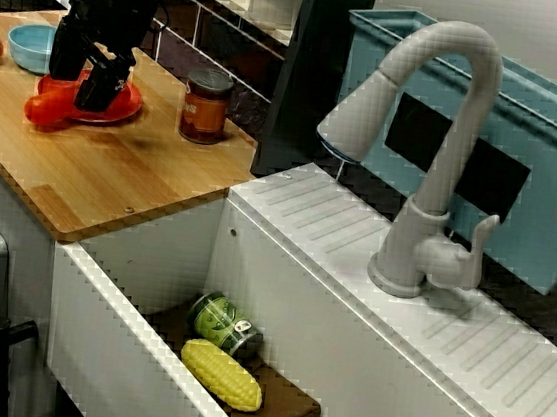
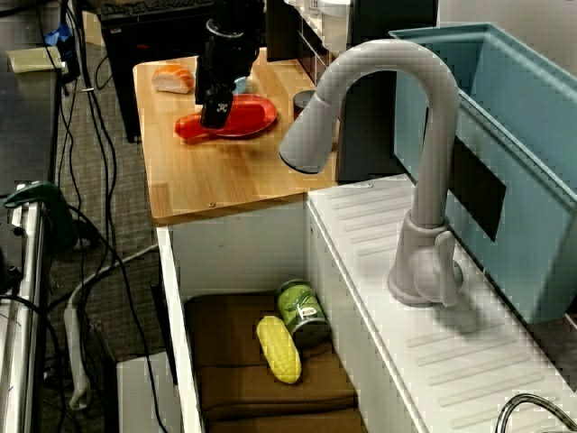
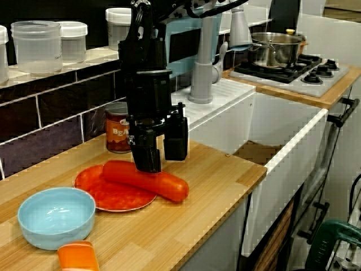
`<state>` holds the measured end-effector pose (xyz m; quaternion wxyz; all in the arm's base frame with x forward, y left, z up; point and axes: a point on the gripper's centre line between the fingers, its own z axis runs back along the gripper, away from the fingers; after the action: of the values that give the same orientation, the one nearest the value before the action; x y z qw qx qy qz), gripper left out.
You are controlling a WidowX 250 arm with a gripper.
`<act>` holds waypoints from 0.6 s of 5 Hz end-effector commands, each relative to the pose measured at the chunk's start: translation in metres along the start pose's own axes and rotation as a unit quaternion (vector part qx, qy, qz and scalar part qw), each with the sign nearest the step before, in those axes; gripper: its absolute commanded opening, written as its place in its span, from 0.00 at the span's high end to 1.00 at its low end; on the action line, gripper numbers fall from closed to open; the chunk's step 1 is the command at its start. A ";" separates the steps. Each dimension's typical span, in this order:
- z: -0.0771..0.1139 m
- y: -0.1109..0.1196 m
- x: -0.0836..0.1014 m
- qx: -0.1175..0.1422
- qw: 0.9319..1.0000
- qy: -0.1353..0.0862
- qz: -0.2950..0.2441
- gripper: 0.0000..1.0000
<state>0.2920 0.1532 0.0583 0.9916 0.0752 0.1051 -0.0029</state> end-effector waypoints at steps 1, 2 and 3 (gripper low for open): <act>0.021 0.012 0.003 0.007 0.999 -0.040 0.015 0.00; 0.020 0.013 0.004 0.007 0.999 -0.042 0.018 0.00; 0.019 0.015 0.004 0.007 0.999 -0.046 0.019 0.00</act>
<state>0.2978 0.1594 0.0581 0.9940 0.0744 0.0796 0.0064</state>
